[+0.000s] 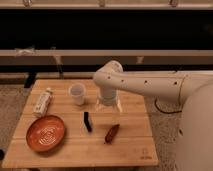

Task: Knock the eraser over

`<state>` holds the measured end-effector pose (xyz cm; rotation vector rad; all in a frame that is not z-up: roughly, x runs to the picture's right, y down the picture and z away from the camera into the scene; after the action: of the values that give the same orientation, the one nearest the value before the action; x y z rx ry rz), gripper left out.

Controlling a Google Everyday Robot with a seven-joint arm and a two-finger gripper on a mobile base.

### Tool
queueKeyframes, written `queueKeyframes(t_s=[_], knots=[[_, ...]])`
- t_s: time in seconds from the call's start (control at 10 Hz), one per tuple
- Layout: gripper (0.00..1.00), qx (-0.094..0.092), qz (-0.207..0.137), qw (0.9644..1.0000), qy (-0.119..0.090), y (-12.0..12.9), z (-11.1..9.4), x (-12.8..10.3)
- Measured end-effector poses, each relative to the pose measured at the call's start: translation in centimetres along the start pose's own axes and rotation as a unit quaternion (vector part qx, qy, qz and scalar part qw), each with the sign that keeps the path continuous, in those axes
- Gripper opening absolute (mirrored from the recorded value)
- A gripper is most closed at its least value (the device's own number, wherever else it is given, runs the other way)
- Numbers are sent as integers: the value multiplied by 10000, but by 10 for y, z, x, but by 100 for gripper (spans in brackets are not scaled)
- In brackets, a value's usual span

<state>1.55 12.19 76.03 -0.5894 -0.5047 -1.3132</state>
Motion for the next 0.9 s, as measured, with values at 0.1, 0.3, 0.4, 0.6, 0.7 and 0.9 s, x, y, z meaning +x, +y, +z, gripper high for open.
queueKeyframes(t_s=[0.1,0.3,0.4,0.6,0.7,0.9], knots=[[80,52,3,10000,-40,0,4,-10],[80,140,15,9999,-89,0,9,-19],[80,175,8,9998,-126,2,11,-22],[80,208,-78,9996,-199,0,17,-28],[80,213,-151,9994,-247,-2,22,-32],[80,204,-244,9991,-284,-5,26,-34]])
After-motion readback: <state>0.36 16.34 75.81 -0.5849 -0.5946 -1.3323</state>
